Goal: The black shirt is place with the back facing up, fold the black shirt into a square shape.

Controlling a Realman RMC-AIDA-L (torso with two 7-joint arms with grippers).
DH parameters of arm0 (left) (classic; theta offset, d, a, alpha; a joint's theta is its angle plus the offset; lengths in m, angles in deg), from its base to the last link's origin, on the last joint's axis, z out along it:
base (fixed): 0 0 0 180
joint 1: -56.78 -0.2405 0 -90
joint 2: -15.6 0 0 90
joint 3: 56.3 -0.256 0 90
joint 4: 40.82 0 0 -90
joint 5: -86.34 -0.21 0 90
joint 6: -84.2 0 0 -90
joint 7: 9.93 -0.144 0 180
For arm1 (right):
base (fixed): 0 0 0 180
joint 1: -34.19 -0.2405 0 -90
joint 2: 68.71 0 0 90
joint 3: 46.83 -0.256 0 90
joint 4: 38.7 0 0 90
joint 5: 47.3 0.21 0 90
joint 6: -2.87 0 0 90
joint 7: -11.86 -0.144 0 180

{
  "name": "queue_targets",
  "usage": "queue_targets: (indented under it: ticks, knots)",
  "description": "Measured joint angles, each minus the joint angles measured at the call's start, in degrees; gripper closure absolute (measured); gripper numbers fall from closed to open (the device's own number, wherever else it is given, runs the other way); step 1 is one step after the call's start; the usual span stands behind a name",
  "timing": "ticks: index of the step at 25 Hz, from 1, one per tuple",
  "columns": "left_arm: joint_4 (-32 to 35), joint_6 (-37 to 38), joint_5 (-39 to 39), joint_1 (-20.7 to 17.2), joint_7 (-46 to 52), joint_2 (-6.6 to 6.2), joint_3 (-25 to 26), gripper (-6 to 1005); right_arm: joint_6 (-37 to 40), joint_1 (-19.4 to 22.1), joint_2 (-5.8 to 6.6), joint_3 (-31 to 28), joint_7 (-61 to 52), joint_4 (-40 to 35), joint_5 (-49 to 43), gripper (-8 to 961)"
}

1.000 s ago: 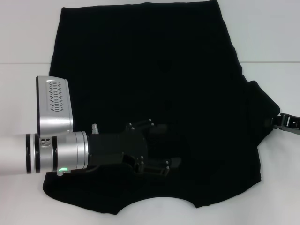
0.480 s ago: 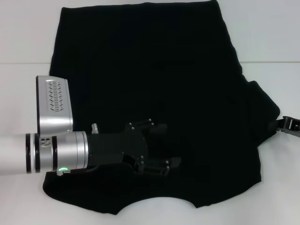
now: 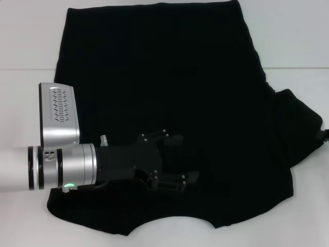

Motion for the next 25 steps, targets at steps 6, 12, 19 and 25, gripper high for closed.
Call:
queue_targets:
  ticks: [6,12,19,25]
  knots:
    - [0.0,0.0,0.09,-0.03,-0.03,0.0,0.0,50,1.9,0.98,-0.25,-4.23,2.22,0.0,0.0,940]
    - [0.03,0.0,0.1,-0.03,-0.04,0.0,0.1,50,2.38,1.9,-0.22,-6.09,2.95,-0.09,0.0,939]
    - [0.08,0.31,0.1,-0.03,0.12,0.0,0.1,50,1.86,2.34,0.11,-7.65,3.85,-0.09,-0.01,938]
    - [0.09,0.51,0.12,-0.11,0.3,0.0,0.09,50,1.69,2.19,0.0,-9.64,5.99,-0.09,0.06,937]
